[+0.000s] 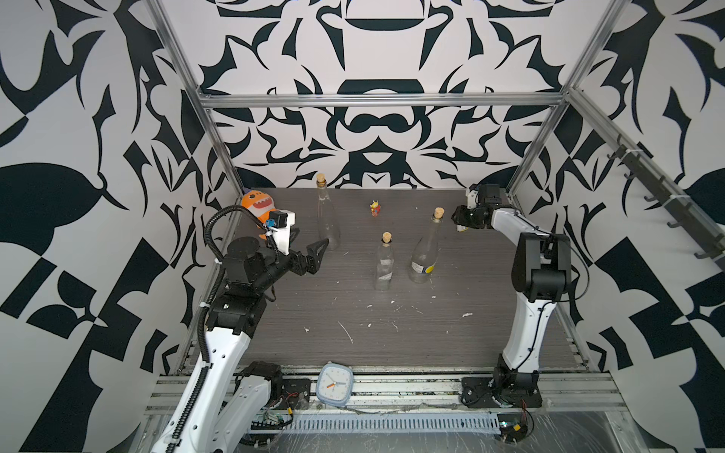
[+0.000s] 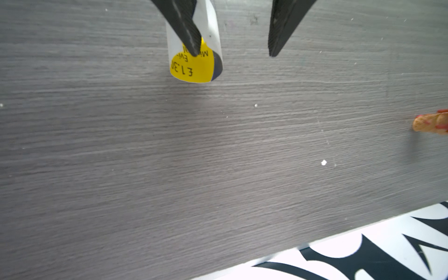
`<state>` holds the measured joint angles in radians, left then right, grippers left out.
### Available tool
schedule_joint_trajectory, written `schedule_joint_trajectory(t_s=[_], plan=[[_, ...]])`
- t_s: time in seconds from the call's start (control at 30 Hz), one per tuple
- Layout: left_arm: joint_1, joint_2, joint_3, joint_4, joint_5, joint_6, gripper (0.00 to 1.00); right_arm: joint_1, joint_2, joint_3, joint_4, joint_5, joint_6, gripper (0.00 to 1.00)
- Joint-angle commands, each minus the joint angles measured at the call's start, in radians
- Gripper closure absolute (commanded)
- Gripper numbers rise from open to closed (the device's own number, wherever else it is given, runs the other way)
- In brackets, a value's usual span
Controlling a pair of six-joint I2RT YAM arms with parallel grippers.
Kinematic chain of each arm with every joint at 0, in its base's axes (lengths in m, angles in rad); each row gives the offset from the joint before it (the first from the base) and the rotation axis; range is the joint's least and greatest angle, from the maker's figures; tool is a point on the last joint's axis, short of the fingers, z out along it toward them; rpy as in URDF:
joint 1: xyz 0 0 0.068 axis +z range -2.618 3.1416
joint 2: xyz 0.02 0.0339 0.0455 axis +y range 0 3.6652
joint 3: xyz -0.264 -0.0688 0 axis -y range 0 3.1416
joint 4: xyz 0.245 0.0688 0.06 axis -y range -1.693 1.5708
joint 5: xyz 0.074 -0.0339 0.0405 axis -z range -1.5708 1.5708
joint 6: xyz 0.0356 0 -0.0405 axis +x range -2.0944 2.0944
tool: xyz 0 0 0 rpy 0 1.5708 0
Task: Remove the label from the bottle
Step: Place the label at the center of the board.
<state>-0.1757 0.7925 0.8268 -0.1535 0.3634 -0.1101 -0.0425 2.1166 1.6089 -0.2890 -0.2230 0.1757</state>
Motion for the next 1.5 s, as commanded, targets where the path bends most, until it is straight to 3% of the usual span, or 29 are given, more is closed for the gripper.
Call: schedule_joint_trajectory(t_s=[0.0, 0.17, 0.37, 0.8, 0.93, 1.27, 1.33, 1.47], plan=[[0.004, -0.005, -0.008, 0.006, 0.012, -0.006, 0.01, 0.017, -0.061, -0.049, 0.008, 0.026, -0.007, 0.52], [0.004, 0.001, -0.012, 0.023, 0.021, -0.012, 0.01, 0.028, -0.162, -0.268, 0.087, 0.02, 0.038, 0.52], [0.004, 0.0, -0.013, 0.025, 0.035, -0.022, 0.01, 0.032, -0.216, -0.375, 0.091, 0.015, 0.057, 0.52], [0.004, -0.022, -0.028, 0.027, 0.035, -0.023, 0.01, 0.038, -0.231, -0.313, -0.128, 0.026, 0.064, 0.54], [0.004, -0.017, -0.033, 0.041, 0.04, -0.032, 0.01, 0.093, -0.258, -0.317, -0.227, 0.275, 0.007, 0.53], [0.004, -0.01, -0.035, 0.052, 0.049, -0.037, 0.01, 0.139, -0.281, -0.345, -0.306, 0.613, -0.021, 0.52], [0.004, -0.011, -0.036, 0.053, 0.049, -0.037, 0.01, 0.147, -0.277, -0.335, -0.307, 0.607, -0.03, 0.52], [0.004, -0.013, -0.037, 0.054, 0.049, -0.038, 0.01, 0.15, -0.361, -0.386, -0.172, 0.452, -0.057, 0.5]])
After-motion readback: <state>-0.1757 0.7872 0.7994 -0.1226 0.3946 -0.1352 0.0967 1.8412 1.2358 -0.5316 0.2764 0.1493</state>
